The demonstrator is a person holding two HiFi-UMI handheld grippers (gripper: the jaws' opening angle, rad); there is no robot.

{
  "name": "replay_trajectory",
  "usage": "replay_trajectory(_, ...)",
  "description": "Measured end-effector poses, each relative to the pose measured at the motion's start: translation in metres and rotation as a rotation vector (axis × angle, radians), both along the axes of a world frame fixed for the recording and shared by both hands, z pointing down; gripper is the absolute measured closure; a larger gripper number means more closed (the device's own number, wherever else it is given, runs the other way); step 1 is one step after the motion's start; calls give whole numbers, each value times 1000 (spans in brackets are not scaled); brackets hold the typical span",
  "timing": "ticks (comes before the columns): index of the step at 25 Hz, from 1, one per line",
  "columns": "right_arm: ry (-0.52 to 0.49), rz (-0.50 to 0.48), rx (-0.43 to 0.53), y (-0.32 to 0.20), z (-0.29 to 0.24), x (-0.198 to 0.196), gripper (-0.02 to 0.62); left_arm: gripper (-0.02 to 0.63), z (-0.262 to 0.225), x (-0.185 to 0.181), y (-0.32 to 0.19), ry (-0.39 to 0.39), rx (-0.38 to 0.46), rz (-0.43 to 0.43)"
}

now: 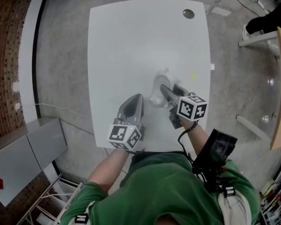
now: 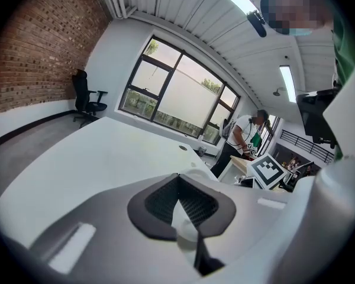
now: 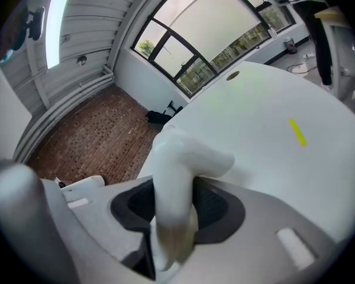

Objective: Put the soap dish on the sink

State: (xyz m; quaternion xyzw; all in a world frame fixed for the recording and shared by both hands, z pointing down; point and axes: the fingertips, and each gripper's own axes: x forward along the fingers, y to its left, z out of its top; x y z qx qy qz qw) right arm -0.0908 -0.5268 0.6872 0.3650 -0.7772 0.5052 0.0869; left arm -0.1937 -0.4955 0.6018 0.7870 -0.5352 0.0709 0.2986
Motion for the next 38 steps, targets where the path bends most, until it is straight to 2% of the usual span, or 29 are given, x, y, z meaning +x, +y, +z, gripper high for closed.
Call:
replay_trajectory(9,-31,-1,-20,2,3,-1,440,600,1,2,0,2,-4,17)
replay_trajectory(24,4,5,-74,10,11,8,419,600,-3,6,7,10,0,29)
replay_trajectory(34,201,-77,-69,17,17,12,360,600,-7,8,11,12,7,33)
replay_trajectory(38,231,-117,-88,22,21,13,359,600,-8,8,12,13,14,37)
